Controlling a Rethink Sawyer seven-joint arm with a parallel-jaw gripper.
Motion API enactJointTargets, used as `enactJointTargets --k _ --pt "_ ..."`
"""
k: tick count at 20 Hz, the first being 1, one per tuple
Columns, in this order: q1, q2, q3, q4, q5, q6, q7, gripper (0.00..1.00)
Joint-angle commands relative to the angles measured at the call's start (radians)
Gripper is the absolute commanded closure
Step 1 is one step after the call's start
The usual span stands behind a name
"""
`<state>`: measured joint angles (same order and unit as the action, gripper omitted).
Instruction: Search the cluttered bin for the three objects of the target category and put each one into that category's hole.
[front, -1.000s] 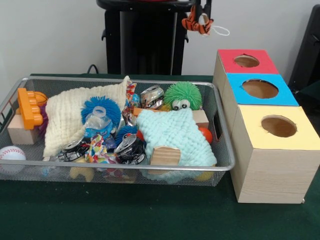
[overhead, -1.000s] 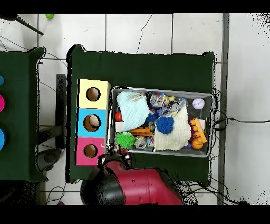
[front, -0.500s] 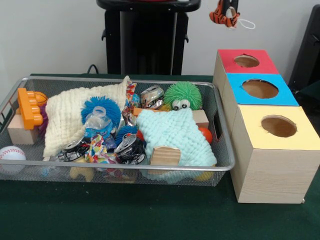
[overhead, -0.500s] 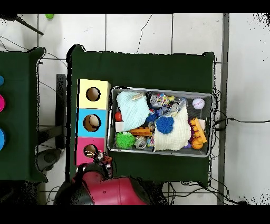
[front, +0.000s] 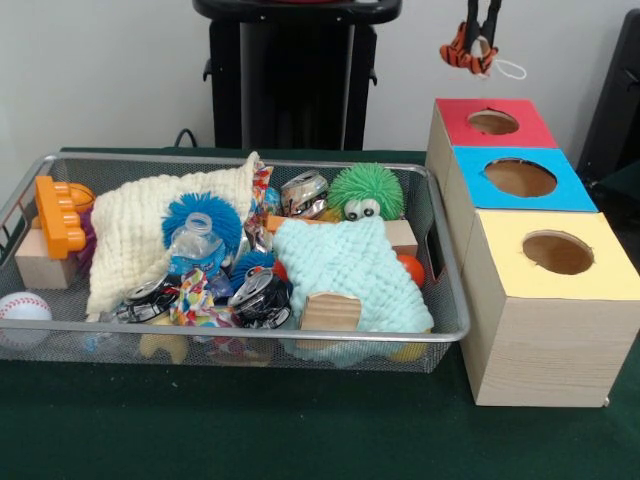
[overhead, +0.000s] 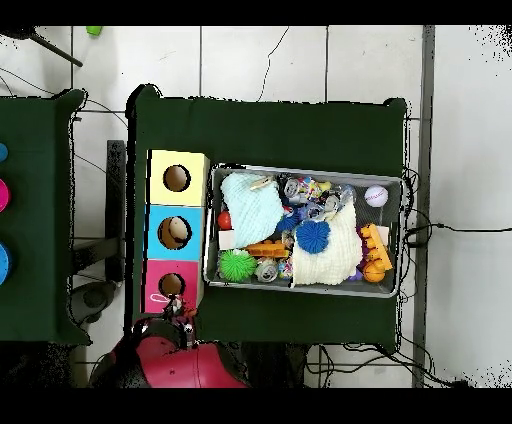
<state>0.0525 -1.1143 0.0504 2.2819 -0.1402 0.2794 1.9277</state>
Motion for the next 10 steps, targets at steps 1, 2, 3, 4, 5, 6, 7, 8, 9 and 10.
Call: enactJointTargets --k 1,2,3,4,5,6,7,8,9,10 --pt "0.021 0.205 -0.102 0.027 0.009 -0.227 0.253 1.0" --pt "0.029 0.228 -0.11 0.028 0.011 -0.256 0.254 1.0" --pt "0.032 0.253 -0.114 0.027 0.013 -0.291 0.252 1.0" --pt "0.034 0.277 -0.117 0.027 0.015 -0.326 0.25 1.0" --pt "0.032 0.3 -0.115 0.027 0.018 -0.361 0.248 1.0" --pt "0.035 0.32 -0.12 0.025 0.023 -0.384 0.247 1.0" --pt "0.041 0.338 -0.126 0.022 0.029 -0.405 0.246 1.0" --pt "0.045 0.354 -0.13 0.023 0.036 -0.427 0.246 1.0" --pt "0.048 0.362 -0.131 0.024 0.044 -0.441 0.248 1.0" --pt "0.052 0.36 -0.129 0.028 0.053 -0.441 0.248 1.0"
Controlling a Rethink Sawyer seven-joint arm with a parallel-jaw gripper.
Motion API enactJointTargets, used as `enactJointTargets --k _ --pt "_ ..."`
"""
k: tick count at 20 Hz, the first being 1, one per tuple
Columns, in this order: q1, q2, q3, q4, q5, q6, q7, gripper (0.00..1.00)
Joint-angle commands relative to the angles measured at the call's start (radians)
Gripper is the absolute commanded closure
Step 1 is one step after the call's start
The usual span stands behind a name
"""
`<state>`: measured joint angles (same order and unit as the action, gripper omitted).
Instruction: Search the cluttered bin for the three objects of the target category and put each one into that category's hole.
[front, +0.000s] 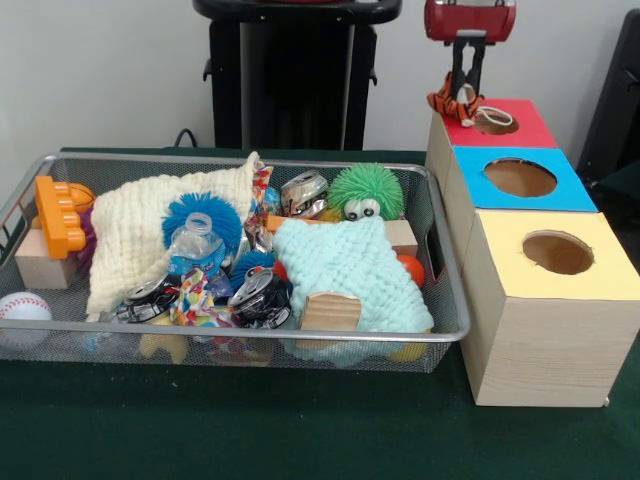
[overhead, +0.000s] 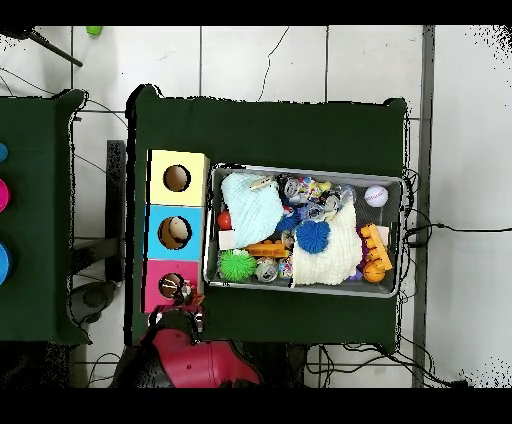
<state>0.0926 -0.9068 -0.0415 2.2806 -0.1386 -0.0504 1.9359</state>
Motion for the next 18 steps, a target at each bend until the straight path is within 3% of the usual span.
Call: enactJointTargets --k 1,12,18 --pt "0.017 0.144 -0.034 0.035 0.064 -0.104 0.242 1.0" --pt "0.169 0.029 -0.067 0.042 0.265 0.065 0.256 1.0" --pt "0.197 0.001 -0.067 0.042 0.326 0.106 0.244 1.0"
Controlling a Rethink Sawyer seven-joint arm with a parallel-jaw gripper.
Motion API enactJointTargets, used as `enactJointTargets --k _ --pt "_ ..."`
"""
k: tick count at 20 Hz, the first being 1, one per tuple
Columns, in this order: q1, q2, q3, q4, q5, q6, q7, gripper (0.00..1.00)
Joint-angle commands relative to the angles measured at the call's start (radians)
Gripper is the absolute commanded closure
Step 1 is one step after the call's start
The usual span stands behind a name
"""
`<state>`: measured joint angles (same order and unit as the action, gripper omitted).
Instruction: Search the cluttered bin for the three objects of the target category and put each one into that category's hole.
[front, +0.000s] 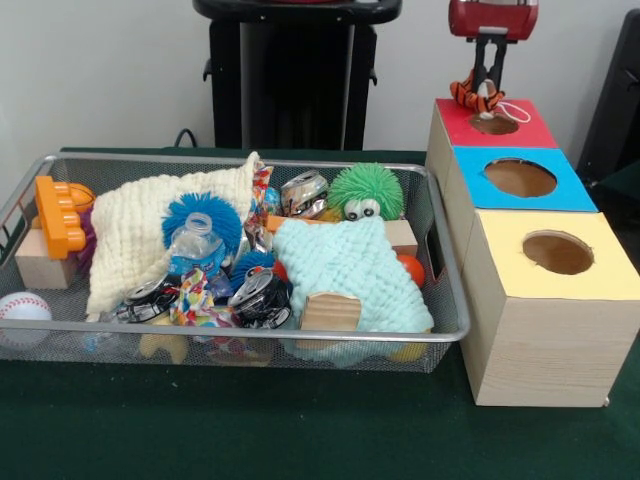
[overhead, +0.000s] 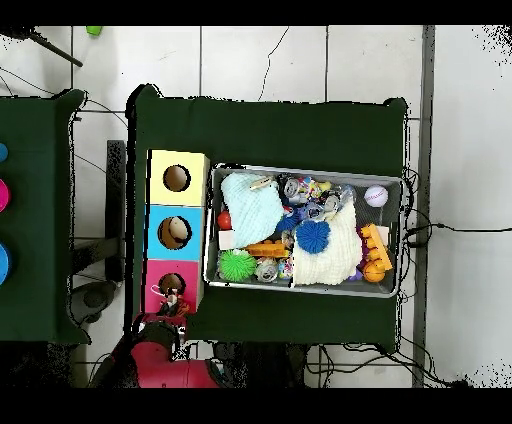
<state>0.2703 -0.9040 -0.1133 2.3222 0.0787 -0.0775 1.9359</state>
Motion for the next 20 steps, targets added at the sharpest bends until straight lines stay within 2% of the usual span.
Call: enactJointTargets --k 1,7,11,16,20 --pt "0.02 0.001 0.008 -0.001 0.117 0.131 0.244 1.0" --pt "-0.009 0.057 0.046 0.0 0.125 0.052 0.239 1.0" --pt "-0.041 0.108 0.065 -0.005 0.099 -0.023 0.23 1.0" --pt "-0.063 0.069 0.081 0.0 0.089 0.005 0.213 1.0" --pt "-0.069 0.077 0.085 -0.031 0.092 -0.015 0.21 1.0"
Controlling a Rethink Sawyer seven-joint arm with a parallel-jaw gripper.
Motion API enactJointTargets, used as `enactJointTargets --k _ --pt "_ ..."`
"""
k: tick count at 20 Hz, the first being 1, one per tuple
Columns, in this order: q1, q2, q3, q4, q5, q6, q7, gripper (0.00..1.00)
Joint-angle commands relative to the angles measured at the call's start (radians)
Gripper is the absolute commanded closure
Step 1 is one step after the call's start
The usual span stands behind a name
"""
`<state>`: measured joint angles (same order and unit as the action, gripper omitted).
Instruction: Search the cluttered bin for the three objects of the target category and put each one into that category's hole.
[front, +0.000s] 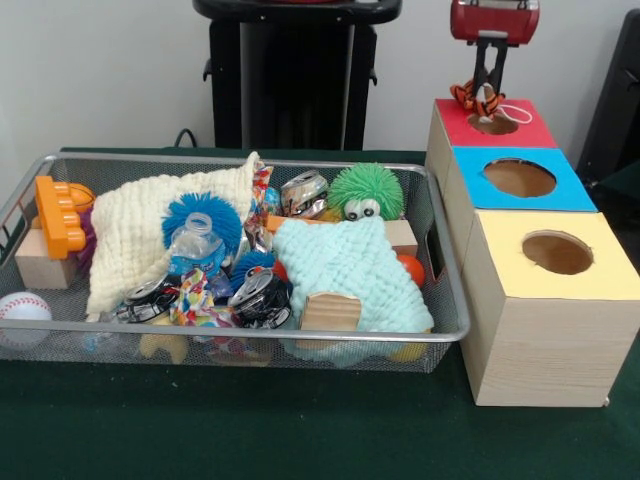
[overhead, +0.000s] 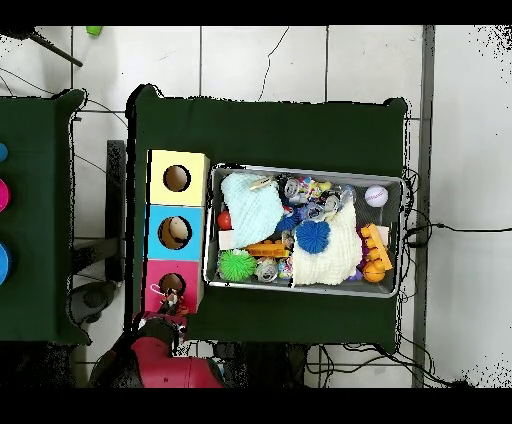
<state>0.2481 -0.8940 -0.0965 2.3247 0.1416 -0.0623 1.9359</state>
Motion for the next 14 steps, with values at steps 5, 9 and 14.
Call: enactJointTargets --k 5,9,14 --pt "-0.014 0.045 0.047 -0.073 0.08 0.032 0.215 1.0" --pt "0.006 0.016 0.029 -0.097 0.102 0.094 0.199 1.0" --pt "0.023 -0.008 0.006 -0.121 0.117 0.152 0.178 1.0"
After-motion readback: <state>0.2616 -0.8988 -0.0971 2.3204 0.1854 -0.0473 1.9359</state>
